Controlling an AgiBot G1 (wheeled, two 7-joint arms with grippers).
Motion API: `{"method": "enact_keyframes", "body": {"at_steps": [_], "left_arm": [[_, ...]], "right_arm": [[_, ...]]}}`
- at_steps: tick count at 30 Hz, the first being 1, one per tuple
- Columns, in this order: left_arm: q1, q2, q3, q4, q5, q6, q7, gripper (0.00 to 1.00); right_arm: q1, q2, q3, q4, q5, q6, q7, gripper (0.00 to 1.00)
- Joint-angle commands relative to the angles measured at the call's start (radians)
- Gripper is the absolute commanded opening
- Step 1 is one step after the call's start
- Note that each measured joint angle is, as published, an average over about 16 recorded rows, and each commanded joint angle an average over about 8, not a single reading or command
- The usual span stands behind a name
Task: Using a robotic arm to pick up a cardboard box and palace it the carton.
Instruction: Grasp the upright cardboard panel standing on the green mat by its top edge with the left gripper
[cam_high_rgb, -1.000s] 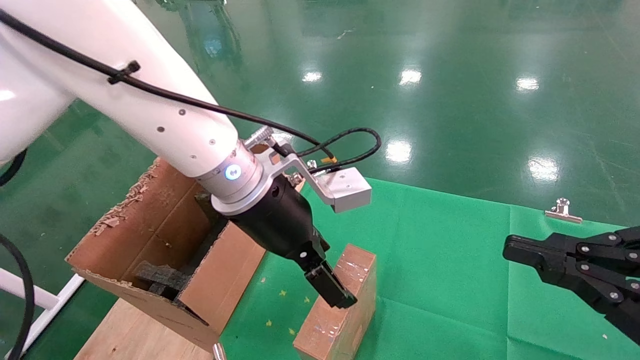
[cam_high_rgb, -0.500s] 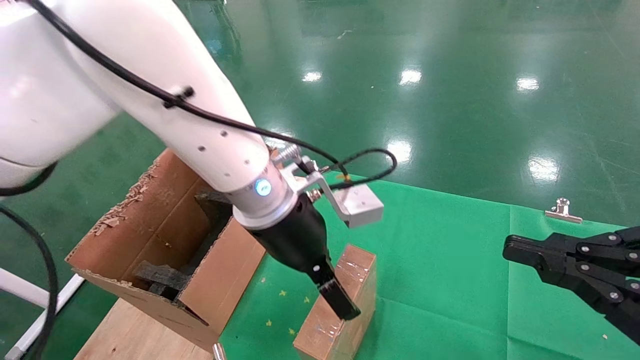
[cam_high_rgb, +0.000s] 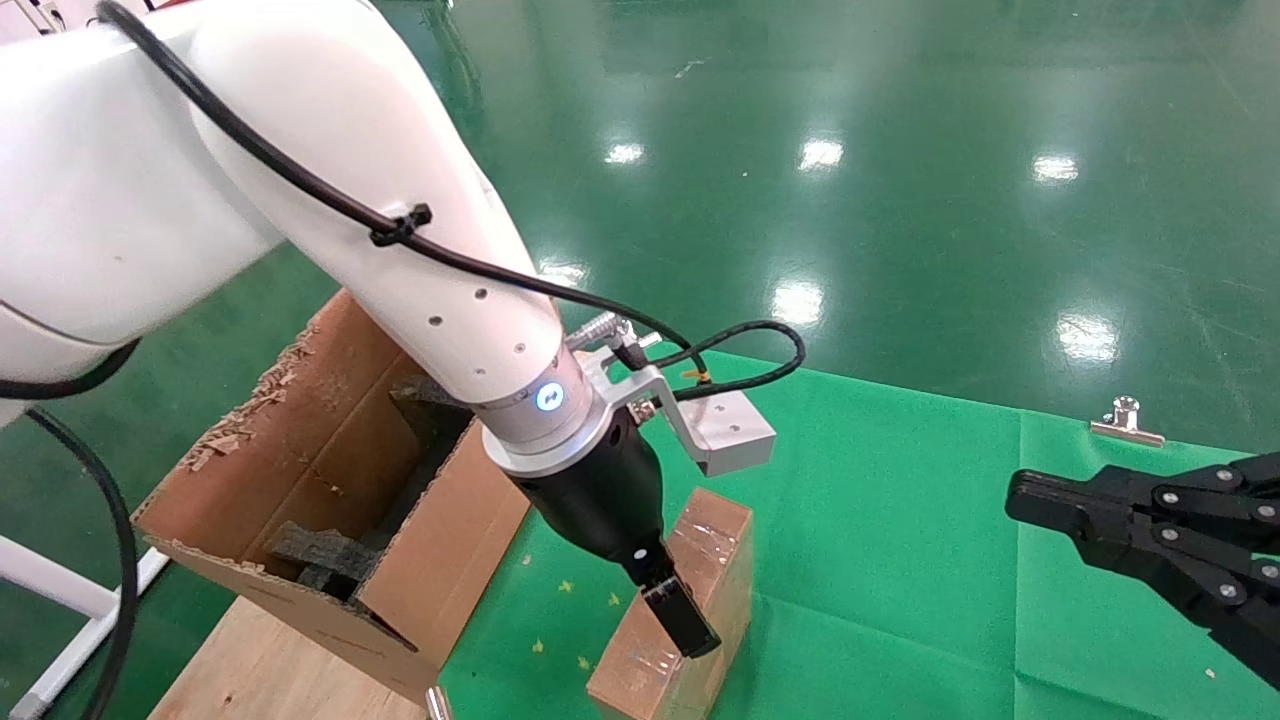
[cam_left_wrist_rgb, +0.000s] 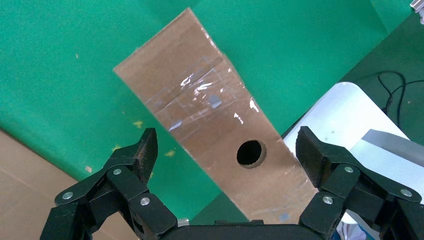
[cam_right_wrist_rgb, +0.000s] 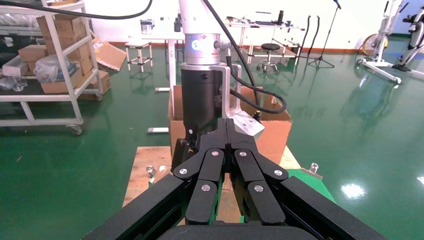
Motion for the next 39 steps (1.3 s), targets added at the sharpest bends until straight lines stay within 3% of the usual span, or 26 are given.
{"method": "enact_keyframes", "body": {"at_steps": [1,3,4,5,10,11,13,39], "left_arm": [[-0.003,0.000,0.004,0.000,0.001,0.001,0.001,1.00],[-0.003,0.000,0.005,0.000,0.001,0.002,0.001,0.97],[-0.004,0.000,0.005,0.000,0.001,0.002,0.001,0.91],[-0.004,0.000,0.004,0.000,0.001,0.002,0.001,0.82],[-0.003,-0.001,0.002,0.000,0.001,0.002,0.001,0.20],[-0.003,-0.001,0.001,0.000,0.001,0.002,0.001,0.10],[-0.003,-0.001,0.001,0.000,0.001,0.002,0.001,0.00],[-0.001,-0.002,-0.003,0.002,0.000,-0.001,0.001,0.00]], "right_arm": [[0.000,0.000,0.000,0.000,0.000,0.000,0.000,0.51],[0.000,0.000,0.000,0.000,0.000,0.000,0.000,0.68],[0.000,0.000,0.000,0.000,0.000,0.000,0.000,0.76],[0.000,0.000,0.000,0.000,0.000,0.000,0.000,0.83],[0.000,0.000,0.000,0.000,0.000,0.000,0.000,0.96],[0.000,0.000,0.000,0.000,0.000,0.000,0.000,0.99],[0.000,0.000,0.000,0.000,0.000,0.000,0.000,1.00],[0.000,0.000,0.000,0.000,0.000,0.000,0.000,1.00]]}}
